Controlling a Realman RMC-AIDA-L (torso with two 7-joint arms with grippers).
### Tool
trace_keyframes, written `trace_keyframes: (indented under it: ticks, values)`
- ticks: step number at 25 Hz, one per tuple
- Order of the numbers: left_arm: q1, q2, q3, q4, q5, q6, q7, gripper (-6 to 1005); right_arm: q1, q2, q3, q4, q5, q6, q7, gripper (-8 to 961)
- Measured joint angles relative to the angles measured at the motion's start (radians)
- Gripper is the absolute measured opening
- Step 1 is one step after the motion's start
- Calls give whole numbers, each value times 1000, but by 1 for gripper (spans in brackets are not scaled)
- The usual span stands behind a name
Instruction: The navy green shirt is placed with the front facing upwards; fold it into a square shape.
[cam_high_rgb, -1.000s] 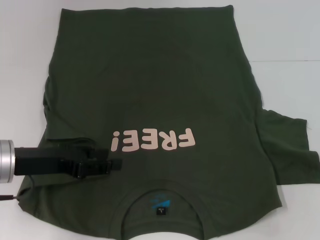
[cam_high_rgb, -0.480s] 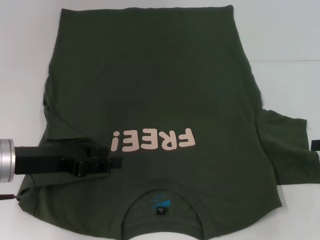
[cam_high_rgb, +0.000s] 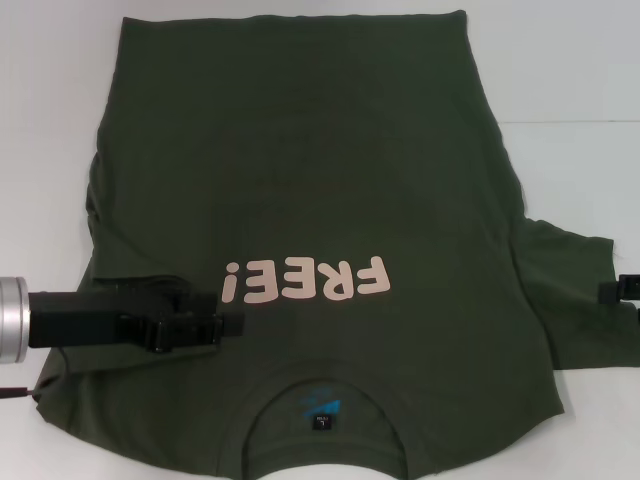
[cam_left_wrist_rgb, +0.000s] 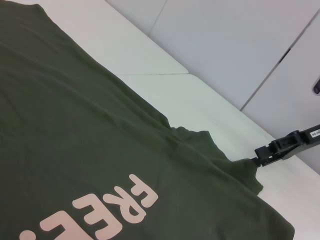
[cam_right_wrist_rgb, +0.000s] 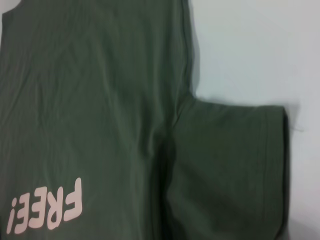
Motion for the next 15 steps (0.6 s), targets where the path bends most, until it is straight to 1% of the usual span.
trace_keyframes:
  ticks: [3, 6, 12, 15]
  values:
    - [0, 0, 0, 0, 0, 0, 1, 614, 8, 1, -18, 14, 0, 16, 2, 922]
    - [0, 0, -5, 0, 0, 0, 1, 614, 13, 6, -32, 15, -1, 25, 4, 922]
    - [1, 0, -8, 0, 0, 0, 2, 614, 16, 20, -28, 16, 6, 40, -5, 922]
    - [1, 0, -8, 0, 0, 0, 2, 614, 17, 23, -24, 16, 29, 39, -14, 910]
